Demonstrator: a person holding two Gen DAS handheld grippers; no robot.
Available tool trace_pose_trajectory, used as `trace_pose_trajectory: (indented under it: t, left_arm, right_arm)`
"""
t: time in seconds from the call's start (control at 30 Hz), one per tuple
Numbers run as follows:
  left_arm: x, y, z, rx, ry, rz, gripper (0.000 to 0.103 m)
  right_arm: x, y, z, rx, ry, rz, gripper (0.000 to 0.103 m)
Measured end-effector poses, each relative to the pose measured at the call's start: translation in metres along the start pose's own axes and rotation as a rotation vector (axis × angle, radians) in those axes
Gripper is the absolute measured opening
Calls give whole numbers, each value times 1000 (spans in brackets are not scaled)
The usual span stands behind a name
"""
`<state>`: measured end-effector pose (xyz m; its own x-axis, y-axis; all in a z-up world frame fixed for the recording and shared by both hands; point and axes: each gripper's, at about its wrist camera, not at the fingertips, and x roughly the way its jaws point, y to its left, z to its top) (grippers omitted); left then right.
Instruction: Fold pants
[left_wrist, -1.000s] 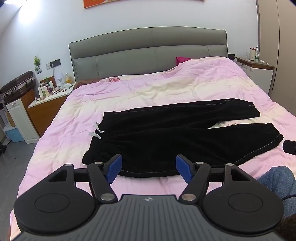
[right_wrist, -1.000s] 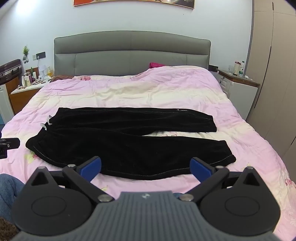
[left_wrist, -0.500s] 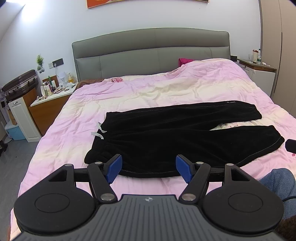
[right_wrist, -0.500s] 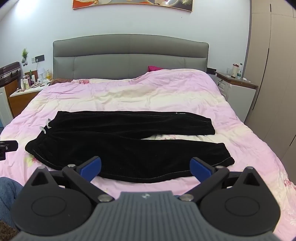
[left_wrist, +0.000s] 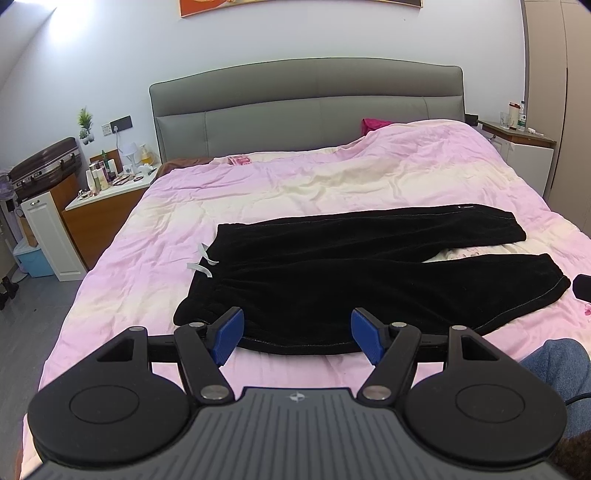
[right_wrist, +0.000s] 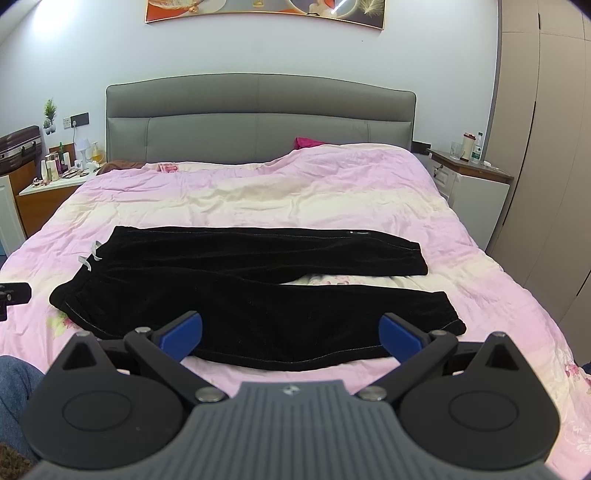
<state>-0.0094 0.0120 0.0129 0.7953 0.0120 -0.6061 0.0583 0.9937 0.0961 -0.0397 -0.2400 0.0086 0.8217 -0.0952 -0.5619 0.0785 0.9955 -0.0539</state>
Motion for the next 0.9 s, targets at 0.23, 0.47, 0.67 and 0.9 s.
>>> trace_pose_trajectory:
  t: [0.23, 0.47, 0.67, 0.9]
  left_arm:
    - [-2, 2, -1, -7, -8, 4, 79]
    - [-2, 4, 1, -8, -10, 2, 79]
    - [-2, 4, 0, -8, -11, 1, 79]
    - [-2, 4, 0, -7, -11, 2, 79]
  right_arm:
    - [1, -1, -2, 0, -1, 0, 98]
    - [1, -1, -2, 0, 2, -2, 98]
    - [2, 1, -2, -1, 0, -3, 98]
    - [2, 1, -4, 3, -1, -5, 98]
